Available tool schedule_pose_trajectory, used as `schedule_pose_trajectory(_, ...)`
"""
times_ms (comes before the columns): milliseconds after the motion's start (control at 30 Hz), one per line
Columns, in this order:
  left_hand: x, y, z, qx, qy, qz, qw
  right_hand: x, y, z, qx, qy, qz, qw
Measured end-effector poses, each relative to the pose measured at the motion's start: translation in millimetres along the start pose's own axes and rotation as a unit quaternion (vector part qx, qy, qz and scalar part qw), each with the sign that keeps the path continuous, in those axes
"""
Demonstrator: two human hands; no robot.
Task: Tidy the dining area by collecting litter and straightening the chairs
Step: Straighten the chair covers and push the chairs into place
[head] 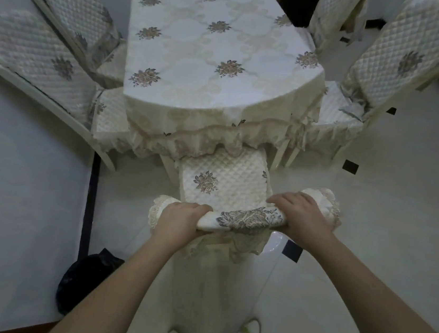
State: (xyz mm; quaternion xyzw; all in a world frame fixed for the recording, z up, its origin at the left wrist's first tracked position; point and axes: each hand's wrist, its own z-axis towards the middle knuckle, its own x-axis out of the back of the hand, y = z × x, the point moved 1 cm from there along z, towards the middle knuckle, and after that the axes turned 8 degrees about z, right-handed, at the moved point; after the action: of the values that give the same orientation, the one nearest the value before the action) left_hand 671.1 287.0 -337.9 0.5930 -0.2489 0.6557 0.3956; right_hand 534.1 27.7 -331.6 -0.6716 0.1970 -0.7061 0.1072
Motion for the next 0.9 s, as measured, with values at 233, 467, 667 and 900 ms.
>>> schedule_pose_trajectory(233,-7.7,-7.2,26.1,0.036,-0.017,0.007,0.999,6.3,15.5,39.8,-0.015,-0.043,-0.013,0.999)
schedule_pose_trajectory(467,-14.9,-17.4,64.3,0.054,-0.039,0.004,0.998,20.4,29.8,78.3,-0.027,-0.052,-0.018,0.998)
schedule_pose_trajectory(667,-23.1,-28.5,87.8,0.070,-0.052,-0.003,0.996,19.5,39.3,103.5,-0.030,-0.063,-0.034,0.997)
schedule_pose_trajectory(900,-28.8,-30.2,118.7,0.097,-0.084,-0.012,0.992,27.9,56.7,129.9,-0.031,-0.059,-0.033,0.997)
